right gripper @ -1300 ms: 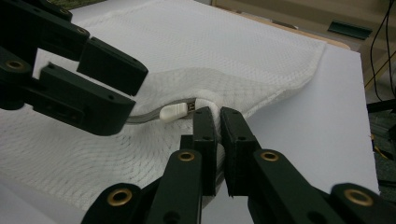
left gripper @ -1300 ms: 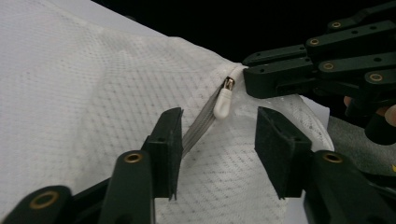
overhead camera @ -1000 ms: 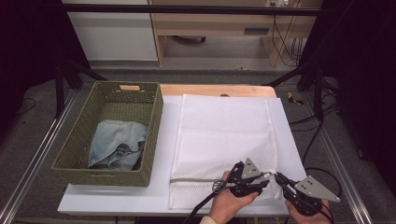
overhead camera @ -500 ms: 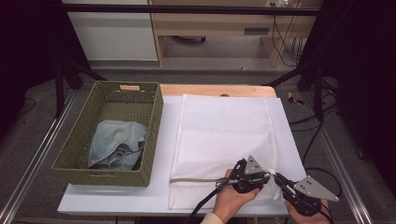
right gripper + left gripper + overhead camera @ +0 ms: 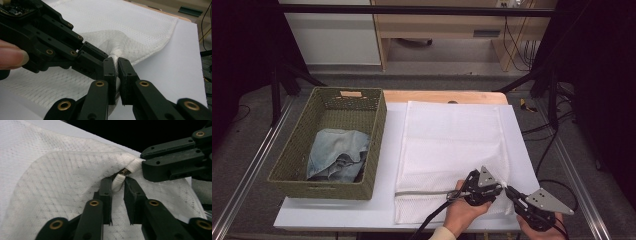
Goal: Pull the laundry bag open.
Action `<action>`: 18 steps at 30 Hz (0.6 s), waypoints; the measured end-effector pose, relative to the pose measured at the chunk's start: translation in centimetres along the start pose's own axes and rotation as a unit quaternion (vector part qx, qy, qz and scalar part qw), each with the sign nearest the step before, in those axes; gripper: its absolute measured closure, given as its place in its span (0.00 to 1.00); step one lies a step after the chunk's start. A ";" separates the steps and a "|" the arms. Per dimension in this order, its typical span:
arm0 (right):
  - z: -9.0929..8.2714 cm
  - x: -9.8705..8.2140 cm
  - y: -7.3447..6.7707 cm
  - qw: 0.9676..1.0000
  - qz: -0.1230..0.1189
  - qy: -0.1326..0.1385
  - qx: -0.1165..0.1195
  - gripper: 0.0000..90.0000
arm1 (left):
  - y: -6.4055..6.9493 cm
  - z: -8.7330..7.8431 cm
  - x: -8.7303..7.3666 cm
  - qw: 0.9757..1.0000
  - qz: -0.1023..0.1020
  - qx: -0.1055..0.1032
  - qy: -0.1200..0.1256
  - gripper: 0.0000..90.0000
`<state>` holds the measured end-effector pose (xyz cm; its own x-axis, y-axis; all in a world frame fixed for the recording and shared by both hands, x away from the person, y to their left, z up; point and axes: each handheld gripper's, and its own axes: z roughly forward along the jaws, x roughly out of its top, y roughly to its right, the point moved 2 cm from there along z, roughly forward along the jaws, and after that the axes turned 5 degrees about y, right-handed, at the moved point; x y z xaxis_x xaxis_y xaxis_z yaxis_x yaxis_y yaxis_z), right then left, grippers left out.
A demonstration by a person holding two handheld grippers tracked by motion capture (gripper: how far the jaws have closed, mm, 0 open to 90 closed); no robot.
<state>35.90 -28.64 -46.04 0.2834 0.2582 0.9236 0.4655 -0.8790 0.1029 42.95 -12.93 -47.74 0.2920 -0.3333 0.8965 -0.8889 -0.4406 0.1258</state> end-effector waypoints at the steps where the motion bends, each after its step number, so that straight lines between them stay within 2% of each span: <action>1: 0.0 0.0 0.0 1.000 0.000 0.000 0.000 0.95 | 0.1 -0.1 0.0 1.000 0.004 0.004 -0.002 0.88; 9: 0.1 0.0 0.0 1.000 -0.002 -0.004 -0.002 0.95 | 0.3 -0.5 0.0 1.000 0.004 0.008 -0.005 0.90; 18: 0.3 -0.4 0.0 1.000 0.014 -0.023 0.007 0.92 | 0.2 -0.9 -0.4 1.000 0.002 0.003 -0.009 0.90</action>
<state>36.07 -28.58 -46.53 0.3337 0.2523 0.9083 0.4680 -0.8808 0.0727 42.34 -12.18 -47.66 0.2943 -0.3507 0.8891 -0.8882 -0.4437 0.1189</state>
